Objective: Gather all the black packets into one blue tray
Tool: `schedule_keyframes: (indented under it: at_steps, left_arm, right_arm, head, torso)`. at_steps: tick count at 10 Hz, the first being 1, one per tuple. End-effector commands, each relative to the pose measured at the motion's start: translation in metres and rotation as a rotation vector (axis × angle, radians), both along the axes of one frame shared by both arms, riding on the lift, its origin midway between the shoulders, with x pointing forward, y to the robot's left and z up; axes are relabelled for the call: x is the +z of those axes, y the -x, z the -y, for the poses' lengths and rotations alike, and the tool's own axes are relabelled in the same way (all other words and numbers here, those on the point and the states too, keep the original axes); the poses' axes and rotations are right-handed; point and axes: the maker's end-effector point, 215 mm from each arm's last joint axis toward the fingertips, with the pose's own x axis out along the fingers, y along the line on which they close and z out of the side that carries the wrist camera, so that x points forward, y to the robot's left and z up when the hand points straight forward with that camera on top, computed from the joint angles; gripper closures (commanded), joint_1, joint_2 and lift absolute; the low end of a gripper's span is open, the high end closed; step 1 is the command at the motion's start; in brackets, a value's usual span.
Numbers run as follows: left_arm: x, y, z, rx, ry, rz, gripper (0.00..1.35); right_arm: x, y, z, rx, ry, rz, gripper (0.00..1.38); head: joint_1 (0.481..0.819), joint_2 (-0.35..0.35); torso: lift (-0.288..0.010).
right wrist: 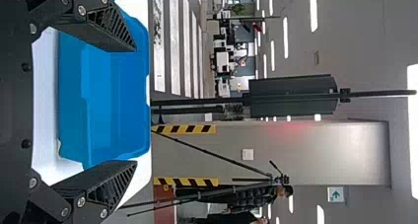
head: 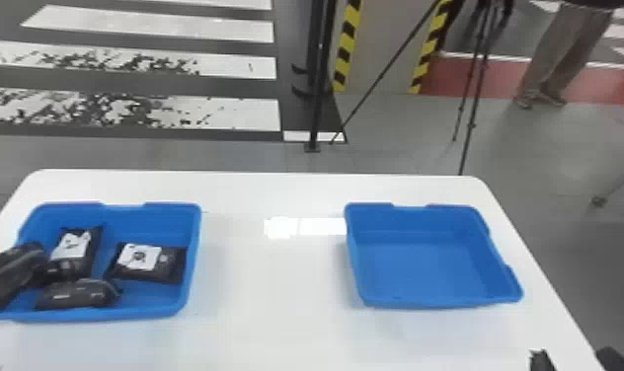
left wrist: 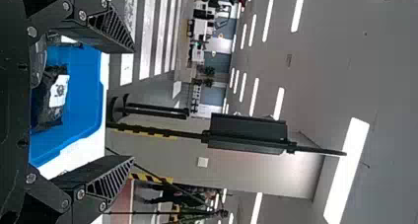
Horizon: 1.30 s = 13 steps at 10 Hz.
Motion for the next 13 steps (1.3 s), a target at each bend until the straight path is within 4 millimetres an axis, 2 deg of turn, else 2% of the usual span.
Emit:
schedule_keyframes:
  at_steps: [1,6,13]
  left_arm:
    - [-0.001,-0.001,0.0,-0.002,-0.002,-0.003,0.29]
    - [-0.011,-0.004,-0.002,0.001,0.018,-0.041,0.29]
    - [-0.014,-0.007,0.002,-0.011,0.027,-0.048,0.29]
  right_arm:
    - [0.001,-0.001,0.0,-0.001,0.001,0.002,0.23]
    - [0.0,-0.002,-0.001,-0.001,-0.003,0.002,0.23]
    - [-0.002,-0.003,-0.001,-0.006,-0.018,0.005,0.23]
  head:
    - [0.695,-0.149]
    - [0.695,-0.143]
    - [0.695,-0.147]
  torso:
    - [-0.11]
    - [-0.11]
    - [-0.11]
